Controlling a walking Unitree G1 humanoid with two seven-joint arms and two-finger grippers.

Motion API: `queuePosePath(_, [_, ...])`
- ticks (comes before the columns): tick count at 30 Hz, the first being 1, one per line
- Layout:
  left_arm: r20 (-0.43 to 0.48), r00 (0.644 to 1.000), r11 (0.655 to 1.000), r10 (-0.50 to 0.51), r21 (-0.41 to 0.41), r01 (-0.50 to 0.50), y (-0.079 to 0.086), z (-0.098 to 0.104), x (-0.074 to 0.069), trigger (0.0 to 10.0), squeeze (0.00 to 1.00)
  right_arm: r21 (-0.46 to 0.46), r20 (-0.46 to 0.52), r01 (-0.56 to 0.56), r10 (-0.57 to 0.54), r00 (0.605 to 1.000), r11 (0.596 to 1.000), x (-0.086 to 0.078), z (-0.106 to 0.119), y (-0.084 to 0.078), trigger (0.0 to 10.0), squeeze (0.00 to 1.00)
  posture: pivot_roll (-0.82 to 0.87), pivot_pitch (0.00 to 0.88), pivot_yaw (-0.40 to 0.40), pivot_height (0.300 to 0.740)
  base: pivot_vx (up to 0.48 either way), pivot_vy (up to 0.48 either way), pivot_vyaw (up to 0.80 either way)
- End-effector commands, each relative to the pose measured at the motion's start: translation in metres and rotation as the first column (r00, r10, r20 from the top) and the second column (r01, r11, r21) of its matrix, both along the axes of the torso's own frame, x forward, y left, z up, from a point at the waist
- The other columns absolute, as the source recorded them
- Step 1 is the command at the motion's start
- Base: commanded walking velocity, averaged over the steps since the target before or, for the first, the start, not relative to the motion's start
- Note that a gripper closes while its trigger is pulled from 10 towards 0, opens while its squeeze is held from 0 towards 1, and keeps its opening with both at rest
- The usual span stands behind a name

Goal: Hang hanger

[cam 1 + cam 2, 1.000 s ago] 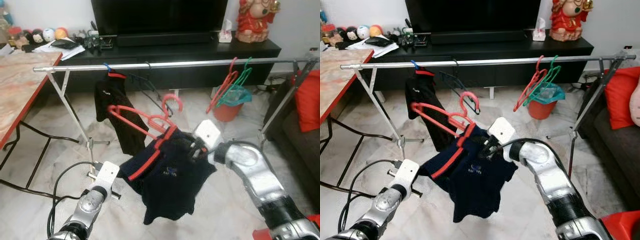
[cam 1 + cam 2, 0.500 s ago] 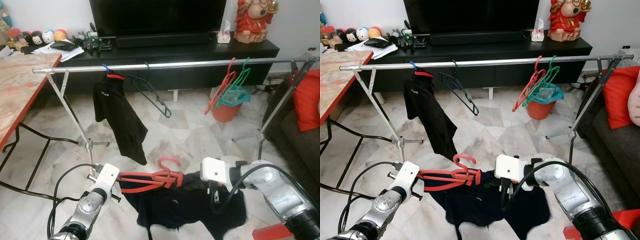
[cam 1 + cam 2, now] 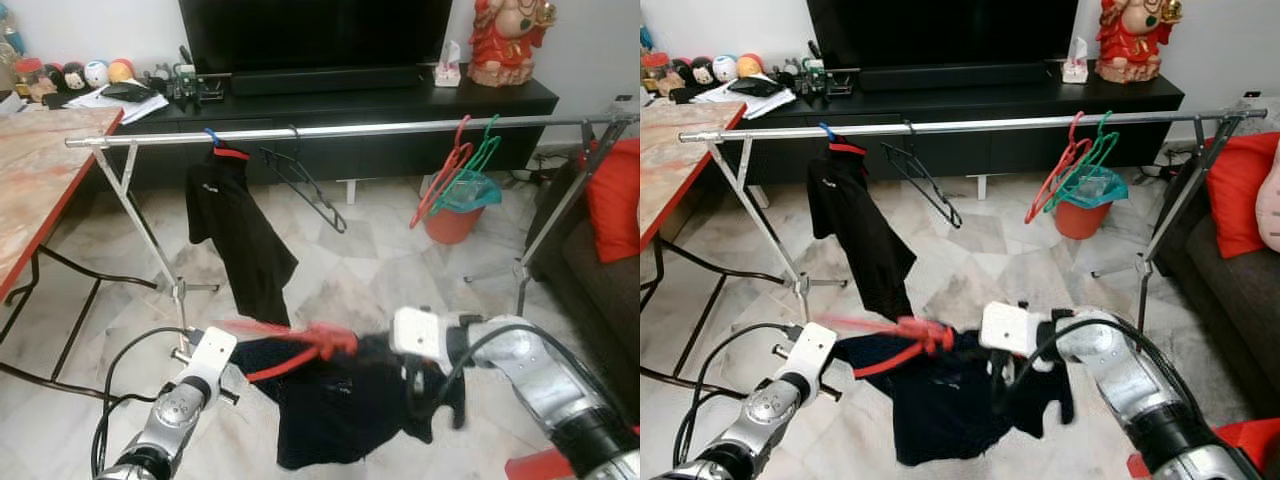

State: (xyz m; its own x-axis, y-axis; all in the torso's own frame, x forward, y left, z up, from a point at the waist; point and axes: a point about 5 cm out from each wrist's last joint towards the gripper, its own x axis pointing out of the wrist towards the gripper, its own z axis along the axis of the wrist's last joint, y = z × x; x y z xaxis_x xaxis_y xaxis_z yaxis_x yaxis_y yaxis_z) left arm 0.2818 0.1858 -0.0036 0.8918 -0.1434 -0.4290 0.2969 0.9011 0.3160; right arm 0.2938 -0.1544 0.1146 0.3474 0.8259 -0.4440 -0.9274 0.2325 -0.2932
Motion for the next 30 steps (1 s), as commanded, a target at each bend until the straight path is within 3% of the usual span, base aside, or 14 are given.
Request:
queuePosePath(1, [-0.020,1.000,1.000,-0.001,0.020,0.001,0.003,-0.003,-0.004,0.0,0.00,-0.012,0.006,-0.075,0.075,0.997,0.997,-0.005,0.010,-0.003,10.0,0.00,-0.05,0.000,0.067,0.740,0.000,0.000,0.00])
queuePosePath(6, [-0.023,1.000,1.000,0.003,0.025,-0.003,0.007,-0.003,-0.004,0.0,0.00,0.011,-0.020,-0.114,0.114,0.993,0.993,-0.009,0.017,-0.010,10.0,0.00,-0.06,0.000,0.068,0.740,0.000,0.000,0.00])
queuePosePath(10, [-0.025,1.000,1.000,0.000,0.031,0.000,0.009,-0.003,-0.004,0.0,0.00,0.000,-0.127,-0.284,0.282,0.951,0.959,-0.030,0.030,-0.022,10.0,0.00,-0.06,0.000,0.075,0.740,0.000,0.000,0.00])
queuePosePath(11, [-0.025,1.000,1.000,0.000,0.031,0.000,0.009,-0.003,-0.004,0.0,0.00,0.000,-0.127,-0.284,0.282,0.951,0.959,-0.030,0.030,-0.022,10.0,0.00,-0.06,0.000,0.075,0.740,0.000,0.000,0.00])
queuePosePath(15, [-0.029,1.000,0.999,-0.004,0.032,0.005,0.009,-0.004,-0.005,0.0,0.00,0.106,-0.156,-0.325,0.338,0.928,0.940,-0.036,0.048,-0.027,10.0,0.00,-0.06,0.000,0.078,0.740,0.000,0.000,0.00])
queuePosePath(17, [-0.030,1.000,0.999,-0.004,0.032,0.005,0.009,-0.004,-0.005,0.0,0.00,0.115,-0.156,-0.325,0.340,0.927,0.939,-0.036,0.049,-0.028,10.0,0.00,-0.06,0.000,0.078,0.740,0.000,0.000,0.00])
queuePosePath(18, [-0.032,0.999,0.999,-0.007,0.031,0.008,0.009,-0.004,-0.006,0.0,0.00,0.060,-0.175,-0.320,0.326,0.929,0.945,-0.036,0.044,-0.033,10.0,0.00,-0.06,0.000,0.081,0.740,0.000,0.000,0.00])
queuePosePath(19, [-0.032,0.999,0.999,-0.007,0.031,0.008,0.009,-0.004,-0.006,0.0,0.00,0.060,-0.175,-0.320,0.326,0.929,0.945,-0.036,0.044,-0.033,10.0,0.00,-0.06,0.000,0.081,0.740,0.000,0.000,0.00])
queuePosePath(21, [-0.033,0.999,0.999,-0.009,0.031,0.010,0.008,-0.005,-0.006,0.0,0.00,-0.054,-0.216,-0.337,0.318,0.923,0.940,-0.040,0.034,-0.039,10.0,0.00,-0.06,0.000,0.083,0.740,0.000,0.000,0.00])
queuePosePath(25, [-0.036,0.999,0.999,-0.012,0.031,0.013,0.009,-0.005,-0.006,0.0,0.00,-0.281,-0.298,-0.369,0.285,0.911,0.886,-0.045,0.014,-0.054,10.0,0.00,-0.06,0.000,0.086,0.740,0.000,0.000,0.00])
queuePosePath(27, [-0.036,0.999,0.999,-0.014,0.032,0.015,0.008,-0.004,-0.006,0.0,0.00,-0.397,-0.314,-0.373,0.257,0.914,0.839,-0.045,0.005,-0.062,10.0,0.00,-0.05,0.000,0.088,0.740,0.000,0.000,0.00])
queuePosePath(28, [-0.035,0.999,0.999,-0.015,0.032,0.016,0.008,-0.004,-0.006,0.0,0.00,-0.429,-0.314,-0.375,0.253,0.915,0.822,-0.045,0.003,-0.064,10.0,0.00,-0.05,0.000,0.088,0.740,0.000,0.000,0.00])
queuePosePath(30, [-0.034,0.999,0.999,-0.017,0.032,0.018,0.008,-0.004,-0.005,0.0,0.00,-0.432,-0.300,-0.351,0.234,0.925,0.831,-0.042,0.002,-0.062,10.0,0.00,-0.05,0.000,0.088,0.740,0.000,0.000,0.00])
